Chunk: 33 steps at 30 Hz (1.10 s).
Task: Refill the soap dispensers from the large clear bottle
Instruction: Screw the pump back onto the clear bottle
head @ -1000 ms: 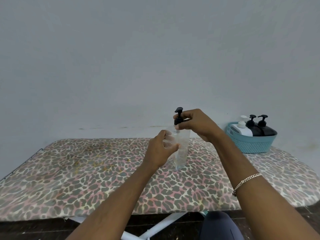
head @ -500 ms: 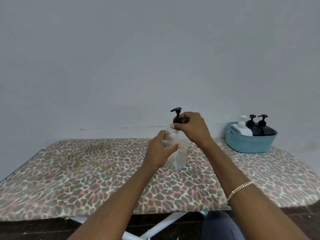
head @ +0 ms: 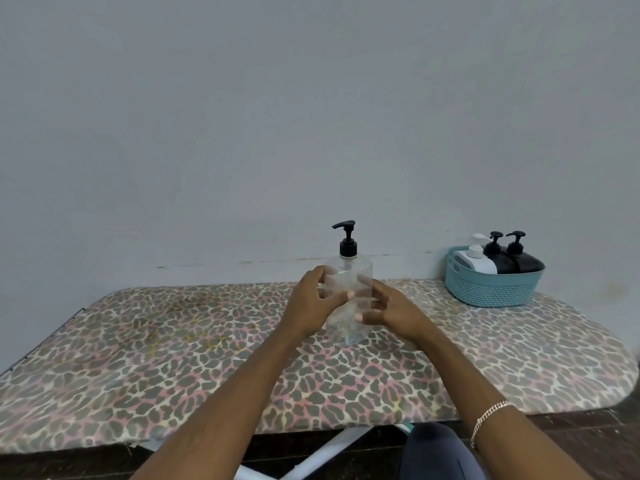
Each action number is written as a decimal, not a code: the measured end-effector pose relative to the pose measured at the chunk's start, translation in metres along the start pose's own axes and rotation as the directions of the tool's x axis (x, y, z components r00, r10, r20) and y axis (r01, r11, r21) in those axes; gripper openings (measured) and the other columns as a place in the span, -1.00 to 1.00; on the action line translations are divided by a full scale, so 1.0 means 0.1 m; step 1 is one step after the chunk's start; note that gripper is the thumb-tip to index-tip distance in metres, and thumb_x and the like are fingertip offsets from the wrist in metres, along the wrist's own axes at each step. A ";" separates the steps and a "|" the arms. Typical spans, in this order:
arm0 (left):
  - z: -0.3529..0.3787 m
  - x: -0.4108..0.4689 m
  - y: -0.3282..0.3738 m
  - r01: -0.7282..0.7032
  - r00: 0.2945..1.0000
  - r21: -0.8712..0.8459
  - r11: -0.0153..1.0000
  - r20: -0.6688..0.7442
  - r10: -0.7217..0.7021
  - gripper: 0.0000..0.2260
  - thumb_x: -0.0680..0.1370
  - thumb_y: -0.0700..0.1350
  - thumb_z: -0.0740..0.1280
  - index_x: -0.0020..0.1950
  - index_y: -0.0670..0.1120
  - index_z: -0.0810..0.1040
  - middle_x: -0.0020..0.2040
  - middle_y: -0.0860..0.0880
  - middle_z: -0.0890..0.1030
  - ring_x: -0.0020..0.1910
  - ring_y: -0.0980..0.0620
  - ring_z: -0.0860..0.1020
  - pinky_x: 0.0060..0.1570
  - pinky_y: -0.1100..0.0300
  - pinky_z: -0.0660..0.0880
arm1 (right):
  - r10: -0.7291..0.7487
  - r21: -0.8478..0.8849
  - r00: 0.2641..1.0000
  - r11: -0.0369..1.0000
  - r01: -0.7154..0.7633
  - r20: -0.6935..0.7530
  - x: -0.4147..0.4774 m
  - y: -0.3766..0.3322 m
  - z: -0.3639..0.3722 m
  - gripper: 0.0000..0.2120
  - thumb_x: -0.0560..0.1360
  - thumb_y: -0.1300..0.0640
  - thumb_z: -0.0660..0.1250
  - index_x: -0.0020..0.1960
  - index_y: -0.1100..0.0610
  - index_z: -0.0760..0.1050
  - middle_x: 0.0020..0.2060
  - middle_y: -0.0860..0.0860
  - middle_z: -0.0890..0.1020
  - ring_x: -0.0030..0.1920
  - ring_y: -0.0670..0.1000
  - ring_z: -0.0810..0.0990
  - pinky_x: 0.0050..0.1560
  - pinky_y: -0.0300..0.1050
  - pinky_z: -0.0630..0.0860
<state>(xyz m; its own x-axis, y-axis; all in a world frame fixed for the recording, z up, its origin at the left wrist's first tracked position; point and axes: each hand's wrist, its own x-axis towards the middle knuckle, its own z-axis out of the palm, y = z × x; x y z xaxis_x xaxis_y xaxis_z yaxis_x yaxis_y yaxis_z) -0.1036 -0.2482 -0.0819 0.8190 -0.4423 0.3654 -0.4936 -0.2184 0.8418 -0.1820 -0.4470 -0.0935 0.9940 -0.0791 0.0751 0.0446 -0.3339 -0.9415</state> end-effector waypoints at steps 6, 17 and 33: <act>-0.02 0.04 0.05 0.026 0.996 -0.055 0.998 0.086 -0.021 -0.51 0.51 0.18 0.54 0.38 0.08 0.54 0.27 0.08 0.64 0.26 0.04 0.62 0.19 0.04 0.59 | -0.011 -0.024 0.997 1.000 0.009 -0.071 -0.01 0.03 -0.03 -0.20 0.48 0.24 0.59 0.62 -0.03 0.35 0.27 -0.09 0.64 0.23 -0.06 0.65 0.16 -0.10 0.66; 0.10 0.22 0.05 -0.035 0.992 -0.086 0.996 0.119 0.046 -0.51 0.61 -0.04 0.47 0.52 0.10 0.45 0.31 0.13 0.64 0.37 0.12 0.55 0.34 0.00 0.55 | -0.077 -0.187 0.977 0.982 0.040 -0.197 0.01 0.05 -0.14 -0.50 0.44 0.07 0.58 0.31 -0.13 0.50 0.12 -0.08 0.63 0.09 0.00 0.68 0.06 0.02 0.70; 1.10 1.05 0.45 0.093 0.993 -0.003 0.996 0.074 -0.093 -0.39 0.54 0.18 0.50 0.52 0.01 0.44 0.20 0.02 0.58 0.13 0.01 0.62 -0.05 0.22 0.54 | -0.105 -0.404 0.828 0.902 -0.154 -0.551 0.18 0.15 -0.97 -0.58 0.43 0.00 0.57 0.17 0.11 0.50 -0.12 -0.06 0.63 -0.12 -0.03 0.64 -0.11 -0.03 0.59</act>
<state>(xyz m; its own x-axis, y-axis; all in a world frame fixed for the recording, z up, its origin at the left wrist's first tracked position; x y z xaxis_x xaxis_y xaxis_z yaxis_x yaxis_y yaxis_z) -0.0719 -0.3999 -0.0498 0.8375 -0.4830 0.2554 -0.4140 -0.2560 0.8735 -0.1728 -0.5449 -0.0748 0.7634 -0.5478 0.3422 -0.1534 -0.6684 -0.7278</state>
